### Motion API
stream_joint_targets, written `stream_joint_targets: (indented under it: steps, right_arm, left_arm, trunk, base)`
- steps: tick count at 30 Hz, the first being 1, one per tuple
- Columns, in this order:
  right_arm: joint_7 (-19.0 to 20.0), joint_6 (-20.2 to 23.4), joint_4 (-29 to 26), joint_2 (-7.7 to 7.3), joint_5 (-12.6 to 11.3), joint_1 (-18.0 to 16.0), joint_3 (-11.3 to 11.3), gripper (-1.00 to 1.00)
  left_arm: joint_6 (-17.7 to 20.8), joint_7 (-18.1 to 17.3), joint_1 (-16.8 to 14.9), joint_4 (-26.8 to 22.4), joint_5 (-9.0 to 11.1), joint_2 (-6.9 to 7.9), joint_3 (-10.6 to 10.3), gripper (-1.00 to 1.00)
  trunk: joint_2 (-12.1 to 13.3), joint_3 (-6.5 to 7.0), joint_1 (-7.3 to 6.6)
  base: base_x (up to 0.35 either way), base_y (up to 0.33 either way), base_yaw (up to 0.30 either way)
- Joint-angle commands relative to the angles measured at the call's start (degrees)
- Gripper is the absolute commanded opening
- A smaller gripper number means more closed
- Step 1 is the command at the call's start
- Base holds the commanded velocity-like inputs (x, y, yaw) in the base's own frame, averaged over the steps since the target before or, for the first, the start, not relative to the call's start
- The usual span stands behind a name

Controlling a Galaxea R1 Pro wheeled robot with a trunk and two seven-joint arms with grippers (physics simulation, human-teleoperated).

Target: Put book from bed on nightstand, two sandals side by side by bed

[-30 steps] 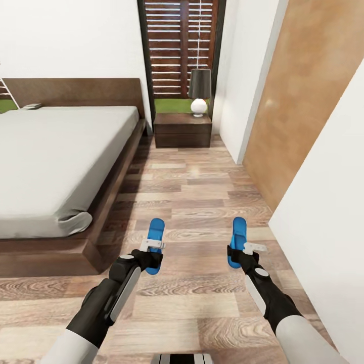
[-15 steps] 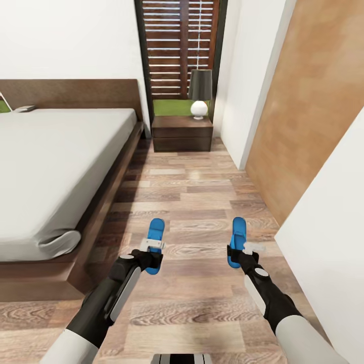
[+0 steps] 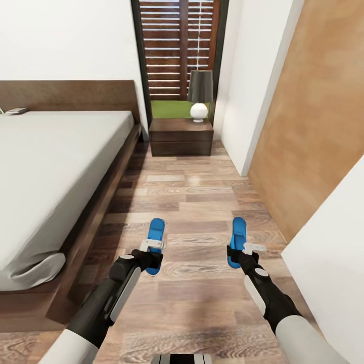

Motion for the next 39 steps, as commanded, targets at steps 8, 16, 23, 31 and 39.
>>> stream_joint_targets:
  steps: [8, 16, 23, 31, 39]
  right_arm:
    - [-0.63, 0.37, -0.08, -0.02, -0.49, -0.02, 0.45, -1.0]
    - [-0.63, 0.38, -0.08, -0.03, -0.49, -0.02, 0.45, -1.0]
    - [-0.63, 0.36, -0.02, -0.01, -0.49, -0.02, 0.45, -1.0]
    - [-0.58, 0.24, 0.01, -0.03, -0.49, -0.02, 0.45, -1.0]
    - [-0.55, 0.2, -0.13, -0.01, -0.49, -0.02, 0.45, -1.0]
  left_arm:
    - [0.21, 0.54, -0.03, -0.06, 0.57, 0.01, -0.09, -1.0]
    - [0.21, 0.45, -0.04, -0.06, 0.57, 0.01, -0.09, -1.0]
    - [0.21, 0.45, -0.05, -0.06, 0.57, 0.01, -0.09, -1.0]
    - [0.21, 0.45, -0.05, -0.06, 0.57, 0.01, -0.09, -1.0]
    - [0.21, 0.45, -0.04, -0.06, 0.57, 0.01, -0.09, -1.0]
  trunk:
    - [-0.02, -0.05, 0.02]
    - [-0.02, -0.05, 0.02]
    - [-0.02, -0.05, 0.02]
    - [-0.02, -0.05, 0.02]
    - [-0.02, -0.05, 0.02]
  base:
    - [0.332, -0.016, 0.0]
    - [0.332, -0.045, 0.0]
    - [0.332, 0.0, 0.0]
    - [0.332, 0.0, 0.0]
    - [0.332, 0.0, 0.0]
